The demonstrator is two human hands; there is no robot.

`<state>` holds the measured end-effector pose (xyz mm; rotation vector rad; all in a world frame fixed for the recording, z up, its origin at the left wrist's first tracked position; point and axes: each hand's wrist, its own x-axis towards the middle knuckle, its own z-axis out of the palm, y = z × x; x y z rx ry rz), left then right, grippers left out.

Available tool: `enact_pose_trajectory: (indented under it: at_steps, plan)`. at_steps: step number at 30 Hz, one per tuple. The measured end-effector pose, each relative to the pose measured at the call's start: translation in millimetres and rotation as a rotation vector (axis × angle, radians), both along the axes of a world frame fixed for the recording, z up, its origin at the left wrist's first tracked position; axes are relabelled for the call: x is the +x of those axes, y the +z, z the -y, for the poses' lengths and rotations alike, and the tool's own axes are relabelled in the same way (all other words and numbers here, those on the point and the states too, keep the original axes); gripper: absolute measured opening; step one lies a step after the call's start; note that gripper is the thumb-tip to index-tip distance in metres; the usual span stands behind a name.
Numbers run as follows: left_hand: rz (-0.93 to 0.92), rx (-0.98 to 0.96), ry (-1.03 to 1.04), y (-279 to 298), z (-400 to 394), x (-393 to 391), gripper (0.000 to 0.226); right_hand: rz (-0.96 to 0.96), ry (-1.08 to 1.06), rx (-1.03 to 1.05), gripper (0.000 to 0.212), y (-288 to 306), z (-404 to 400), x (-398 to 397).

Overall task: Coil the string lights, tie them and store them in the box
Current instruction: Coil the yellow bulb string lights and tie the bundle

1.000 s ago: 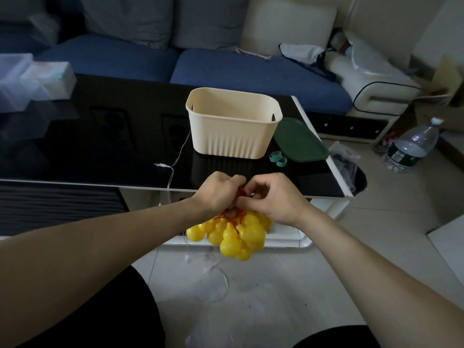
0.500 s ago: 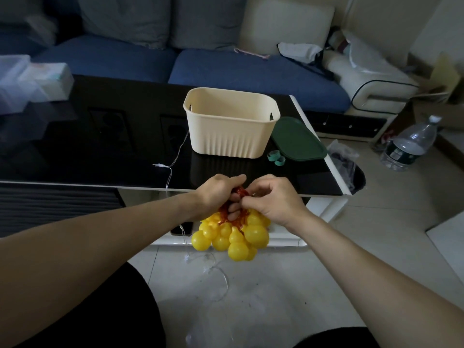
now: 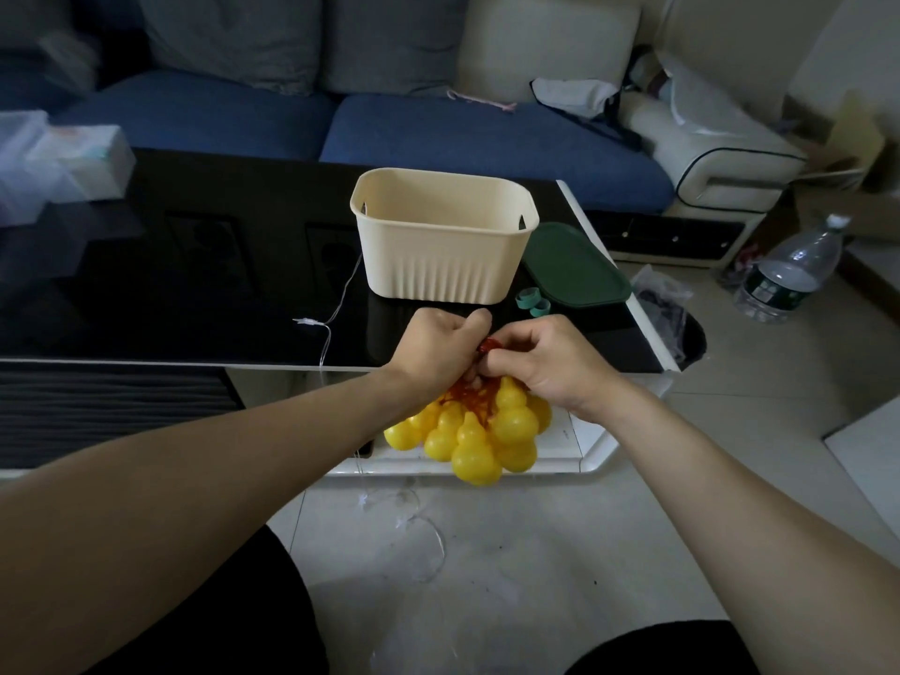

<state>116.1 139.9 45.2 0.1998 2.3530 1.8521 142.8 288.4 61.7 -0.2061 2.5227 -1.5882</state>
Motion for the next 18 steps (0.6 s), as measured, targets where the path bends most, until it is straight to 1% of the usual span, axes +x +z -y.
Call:
enact_pose_trajectory:
  at_steps: [2,3,5,8,9,11,14,18]
  plan:
    - [-0.149,-0.064,0.004,-1,1,-3,0.057,-0.091,-0.010,0.113,0.010,1,-4,-2]
    - [-0.189,-0.095,-0.009,-2,2,-5,0.059,-0.132,0.000,0.162,0.007,1,-5,-2]
    - [-0.204,-0.166,-0.079,-2,5,-7,0.061,-0.165,0.030,0.212,0.008,2,-9,0]
    - [-0.184,-0.316,-0.229,4,10,-6,0.063,-0.110,0.072,0.222,0.007,2,-11,5]
    - [-0.137,-0.349,-0.275,8,12,-4,0.062,-0.097,0.088,0.225,0.009,1,-13,6]
    - [0.010,-0.349,-0.370,13,17,-2,0.060,-0.094,0.114,0.236,0.014,0,-16,7]
    - [0.224,-0.223,-0.517,19,26,1,0.054,-0.095,0.125,0.227,0.016,0,-19,8]
    - [0.425,-0.091,-0.712,25,35,3,0.050,-0.102,0.146,0.234,0.015,0,-21,6]
